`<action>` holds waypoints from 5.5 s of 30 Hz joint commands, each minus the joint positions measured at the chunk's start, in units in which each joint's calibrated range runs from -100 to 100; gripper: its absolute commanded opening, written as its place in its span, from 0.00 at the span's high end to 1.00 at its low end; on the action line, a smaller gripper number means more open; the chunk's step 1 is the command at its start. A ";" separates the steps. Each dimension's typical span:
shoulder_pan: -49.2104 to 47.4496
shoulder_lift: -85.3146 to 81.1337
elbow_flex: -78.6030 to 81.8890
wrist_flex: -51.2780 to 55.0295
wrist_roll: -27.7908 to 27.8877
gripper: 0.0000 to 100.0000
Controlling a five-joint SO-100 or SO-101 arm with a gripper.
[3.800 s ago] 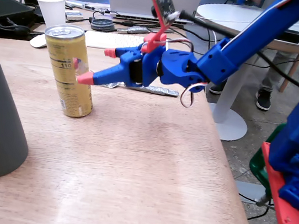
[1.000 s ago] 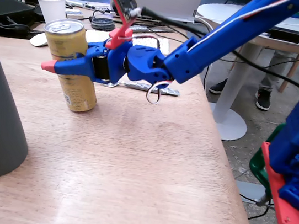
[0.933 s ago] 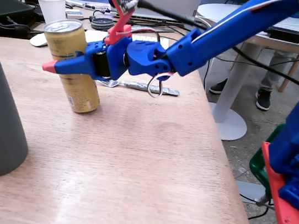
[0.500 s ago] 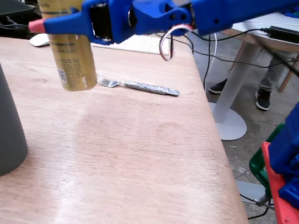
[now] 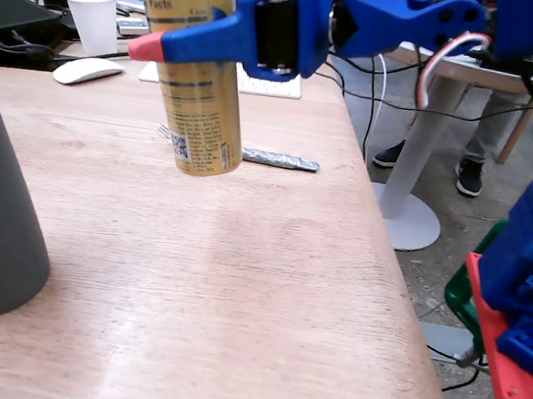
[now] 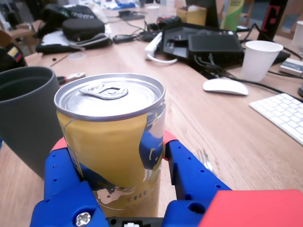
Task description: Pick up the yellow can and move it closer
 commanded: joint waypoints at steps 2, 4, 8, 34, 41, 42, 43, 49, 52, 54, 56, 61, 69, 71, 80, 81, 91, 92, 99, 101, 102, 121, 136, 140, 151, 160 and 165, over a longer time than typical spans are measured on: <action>-0.63 -11.73 2.38 -0.27 0.00 0.77; -0.63 -15.68 5.49 -0.19 0.00 0.77; -2.66 -24.60 13.23 -0.19 0.00 0.77; 4.44 -67.56 42.68 24.44 0.00 0.77; 2.41 -68.59 45.51 24.36 0.05 0.77; 2.24 -68.59 45.51 24.36 0.05 0.77; 1.74 -68.68 45.51 25.18 0.00 0.77; -3.17 -68.68 45.61 25.59 -0.24 0.77; -3.17 -68.68 45.61 30.11 -0.05 0.77; -3.17 -68.68 45.61 33.72 -0.05 0.77; -3.17 -68.68 45.61 34.13 -0.05 0.77; -3.00 -68.68 45.61 34.13 -0.10 0.77; -2.49 -68.42 45.61 34.13 -0.10 0.77; -2.49 -67.91 45.61 34.13 -0.10 0.77; -2.32 -67.82 45.61 34.13 -0.10 0.77; -2.32 -67.82 45.61 34.13 -0.10 0.77; -2.32 -67.82 45.61 34.13 -0.10 0.77; -2.32 -67.82 45.61 34.13 -0.10 0.77; -2.32 -67.82 45.61 34.13 -0.10 0.77; -2.32 -67.82 45.61 34.13 -0.10 0.77; -2.32 -67.82 45.61 34.13 -0.10 0.77; -2.32 -67.82 45.61 34.13 -0.10 0.77; -2.32 -67.82 45.61 34.13 -0.10 0.77; -2.32 -67.82 45.61 34.13 -0.10 0.77; -2.32 -67.82 45.61 34.13 -0.10 0.77; -2.32 -67.82 45.61 34.13 -0.10 0.77; -2.32 -67.82 45.61 34.13 -0.10 0.77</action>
